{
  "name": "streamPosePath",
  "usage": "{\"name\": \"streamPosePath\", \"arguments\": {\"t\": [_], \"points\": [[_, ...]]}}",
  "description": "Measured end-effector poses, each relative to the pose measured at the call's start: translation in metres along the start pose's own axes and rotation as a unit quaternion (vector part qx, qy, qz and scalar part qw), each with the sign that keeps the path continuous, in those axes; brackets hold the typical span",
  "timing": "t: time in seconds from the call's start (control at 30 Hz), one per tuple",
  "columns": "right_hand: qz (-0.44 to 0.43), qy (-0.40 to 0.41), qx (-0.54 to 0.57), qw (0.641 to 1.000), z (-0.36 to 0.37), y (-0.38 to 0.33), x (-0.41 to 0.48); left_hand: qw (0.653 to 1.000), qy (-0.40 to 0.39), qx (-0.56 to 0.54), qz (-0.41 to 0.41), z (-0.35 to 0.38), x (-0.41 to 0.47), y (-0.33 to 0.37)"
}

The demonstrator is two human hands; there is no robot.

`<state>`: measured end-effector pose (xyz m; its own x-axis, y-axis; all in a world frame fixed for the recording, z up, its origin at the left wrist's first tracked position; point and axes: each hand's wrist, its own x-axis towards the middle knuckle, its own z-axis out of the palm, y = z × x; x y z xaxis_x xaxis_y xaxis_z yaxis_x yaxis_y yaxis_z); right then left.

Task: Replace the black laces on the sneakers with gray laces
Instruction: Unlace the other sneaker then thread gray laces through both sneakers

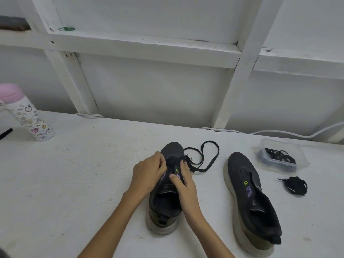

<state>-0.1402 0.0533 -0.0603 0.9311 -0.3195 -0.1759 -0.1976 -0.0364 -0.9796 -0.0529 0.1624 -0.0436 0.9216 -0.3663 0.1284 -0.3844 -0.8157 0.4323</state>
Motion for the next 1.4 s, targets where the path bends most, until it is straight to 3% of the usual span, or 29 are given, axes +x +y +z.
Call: {"name": "streamPosePath", "arguments": {"t": [0.13,0.23,0.3,0.37,0.7,0.83,1.03,1.2,1.4], "points": [[0.003,0.001,-0.011,1.0,0.001,-0.002,-0.001,0.999,0.016,0.045,-0.017,0.005,0.009,0.004],[0.006,0.006,-0.013,1.0,0.001,-0.003,-0.002,0.992,0.011,-0.118,-0.051,0.007,0.001,-0.004],[0.008,0.004,-0.009,1.0,0.001,-0.003,-0.002,0.965,0.014,-0.25,-0.08,0.006,-0.005,-0.014],[0.007,0.001,-0.006,1.0,0.001,-0.002,-0.002,0.951,0.002,-0.297,-0.09,0.005,-0.011,-0.019],[0.008,-0.001,-0.02,1.0,-0.004,-0.004,-0.002,0.99,0.014,-0.124,-0.072,0.005,-0.007,-0.003],[0.008,-0.018,-0.029,0.999,-0.006,-0.002,-0.002,0.981,0.053,-0.144,-0.118,0.003,0.012,-0.007],[0.006,-0.001,-0.005,1.0,-0.004,0.0,-0.002,0.973,-0.027,-0.183,-0.135,0.002,0.005,-0.006],[0.0,0.005,-0.01,1.0,-0.002,0.0,-0.002,0.964,-0.037,-0.237,-0.116,0.005,-0.011,-0.008],[0.011,-0.007,-0.016,1.0,-0.008,0.0,-0.002,0.962,0.062,-0.224,-0.143,-0.013,0.014,-0.013]]}}
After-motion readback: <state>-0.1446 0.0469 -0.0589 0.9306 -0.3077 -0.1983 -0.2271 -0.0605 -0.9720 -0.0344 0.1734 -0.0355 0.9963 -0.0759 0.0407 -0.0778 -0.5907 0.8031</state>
